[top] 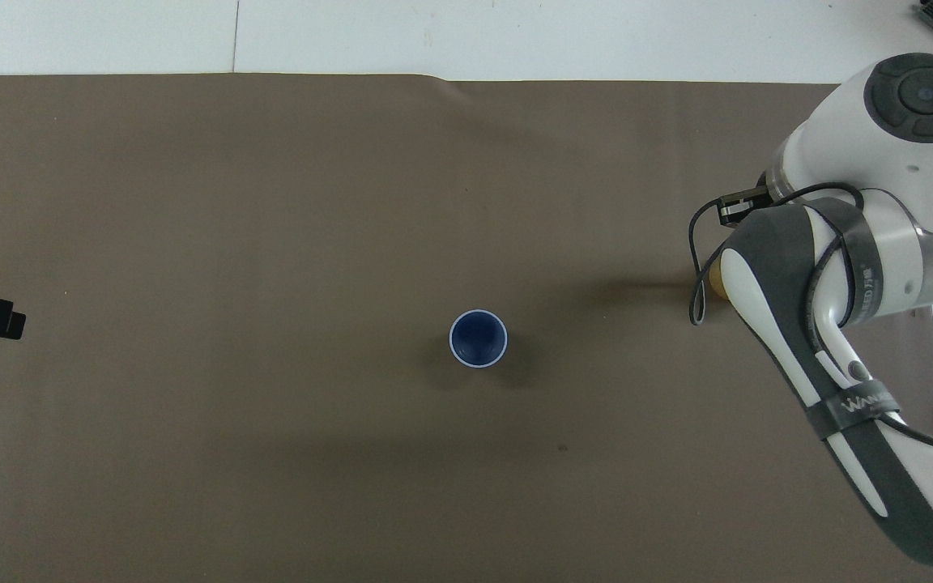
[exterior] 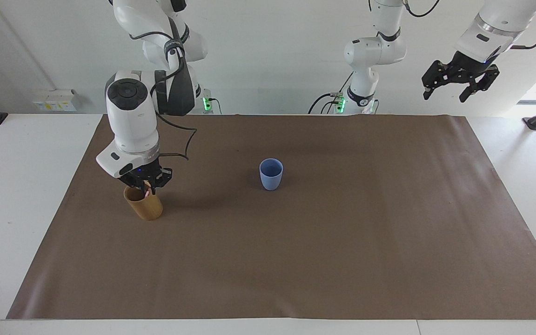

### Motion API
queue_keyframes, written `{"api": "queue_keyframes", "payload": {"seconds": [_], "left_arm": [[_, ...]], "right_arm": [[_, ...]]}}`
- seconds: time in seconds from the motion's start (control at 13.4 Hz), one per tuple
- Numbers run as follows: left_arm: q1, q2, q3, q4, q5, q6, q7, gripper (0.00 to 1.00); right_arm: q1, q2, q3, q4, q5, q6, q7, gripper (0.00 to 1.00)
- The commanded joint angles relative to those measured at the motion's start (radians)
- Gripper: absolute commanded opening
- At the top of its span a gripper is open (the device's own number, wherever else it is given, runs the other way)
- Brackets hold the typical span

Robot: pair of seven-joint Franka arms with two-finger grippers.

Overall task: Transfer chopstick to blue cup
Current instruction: 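Grasp the pink stick with the right gripper and lift it out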

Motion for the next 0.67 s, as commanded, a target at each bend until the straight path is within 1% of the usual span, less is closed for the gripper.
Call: {"api": "queue_keyframes", "payload": {"seconds": [0.0, 0.15, 0.45, 0.52, 0.6], "left_arm": [[0.004, -0.001, 0.005, 0.015, 0.009, -0.007, 0.005, 1.0], [0.004, -0.001, 0.005, 0.012, 0.008, -0.007, 0.002, 1.0], [0.007, -0.009, 0.005, 0.004, 0.005, -0.007, 0.005, 1.0], [0.007, -0.009, 0.005, 0.004, 0.003, -0.007, 0.001, 1.0], [0.005, -0.007, 0.002, 0.007, 0.005, -0.007, -0.001, 1.0]], "right_arm": [[-0.009, -0.047, 0.004, -0.018, -0.009, 0.01, -0.014, 0.0], [-0.017, -0.089, 0.001, -0.016, 0.008, 0.01, -0.011, 0.0], [-0.038, -0.215, -0.004, 0.002, 0.023, -0.048, -0.008, 0.0], [-0.037, -0.242, -0.005, 0.005, 0.098, -0.073, -0.007, 0.0], [-0.029, -0.256, -0.005, 0.008, 0.129, -0.083, -0.002, 0.0]]}}
